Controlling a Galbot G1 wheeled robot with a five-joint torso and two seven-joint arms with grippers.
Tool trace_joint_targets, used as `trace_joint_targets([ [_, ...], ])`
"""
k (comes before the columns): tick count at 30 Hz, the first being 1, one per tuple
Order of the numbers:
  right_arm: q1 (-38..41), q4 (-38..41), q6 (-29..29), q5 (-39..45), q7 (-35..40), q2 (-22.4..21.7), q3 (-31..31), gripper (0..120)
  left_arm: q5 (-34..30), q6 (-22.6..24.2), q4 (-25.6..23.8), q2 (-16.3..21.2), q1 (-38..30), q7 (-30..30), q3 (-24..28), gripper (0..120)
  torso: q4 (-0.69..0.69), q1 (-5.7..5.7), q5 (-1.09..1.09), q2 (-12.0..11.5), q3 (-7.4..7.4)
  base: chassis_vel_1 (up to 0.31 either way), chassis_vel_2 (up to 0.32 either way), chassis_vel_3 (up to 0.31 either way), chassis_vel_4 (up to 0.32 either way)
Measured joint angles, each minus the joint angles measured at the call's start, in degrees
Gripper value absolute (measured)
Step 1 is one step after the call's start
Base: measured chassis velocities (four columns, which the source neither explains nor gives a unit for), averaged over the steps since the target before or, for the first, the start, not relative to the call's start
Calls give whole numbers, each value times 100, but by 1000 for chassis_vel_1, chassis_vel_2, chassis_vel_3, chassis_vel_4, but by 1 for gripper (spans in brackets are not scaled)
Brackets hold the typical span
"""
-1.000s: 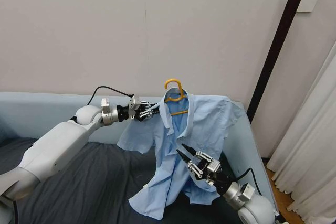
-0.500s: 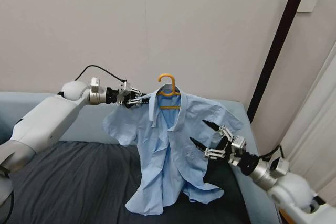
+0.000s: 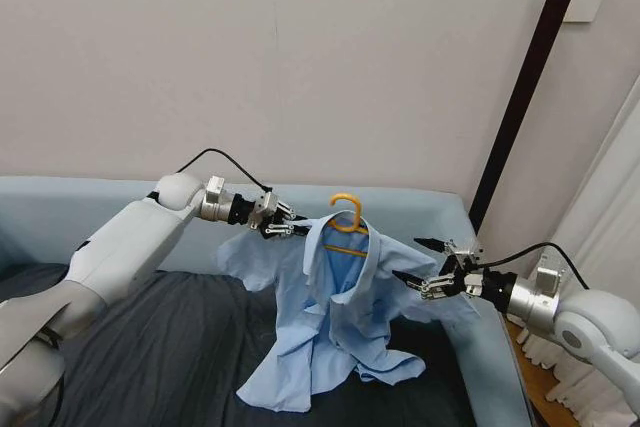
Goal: Pick up the clothes from the sofa and hang them on the clothes hanger.
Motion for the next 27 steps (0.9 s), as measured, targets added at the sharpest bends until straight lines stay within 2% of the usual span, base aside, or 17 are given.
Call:
trace_joint_targets([
  [6, 208, -269, -200, -3, -418, -98, -31, 100, 55, -82, -18, -78, 30, 43, -3, 7, -1, 0, 0, 0, 0, 0, 0, 0, 0],
  [8, 241, -370, -246, -39, -735, -124, -31, 95, 56, -112, -17, -141, 33, 43, 4, 7, -1, 0, 0, 0, 0, 0, 0, 0, 0],
  [11, 253, -491, -301, -346, -1319, -132, 7, 84, 56, -136, 0, -248, 33, 55, 25, 7, -3, 0, 0, 0, 0, 0, 0, 0, 0],
  [12, 253, -491, -301, -346, -1319, -132, 7, 84, 56, -136, 0, -248, 33, 55, 25, 7, -3, 0, 0, 0, 0, 0, 0, 0, 0],
  [16, 177, -474, -383, -472, -1304, -137, 41, 64, 63, -138, -42, -326, 38, 89, 59, 7, -2, 0, 0, 0, 0, 0, 0, 0, 0],
  [17, 177, -474, -383, -472, -1304, -137, 41, 64, 63, -138, -42, -326, 38, 89, 59, 7, -2, 0, 0, 0, 0, 0, 0, 0, 0],
  [22, 158, -491, -392, -473, -1308, -131, 55, 41, 127, -169, -83, -325, 51, 104, 77, 7, 0, 0, -1, 0, 0, 0, 0, 0, 0],
  [24, 155, -499, -392, -473, -1355, -127, 57, 38, 133, -183, -81, -324, 54, 105, 77, 7, -1, 0, -1, 0, 0, 0, 0, 0, 0],
  [27, 153, -522, -381, -491, -1516, -111, 61, 25, 139, -196, -79, -327, 75, 106, 70, 7, -1, 0, -1, 0, 0, 0, 0, 0, 0],
])
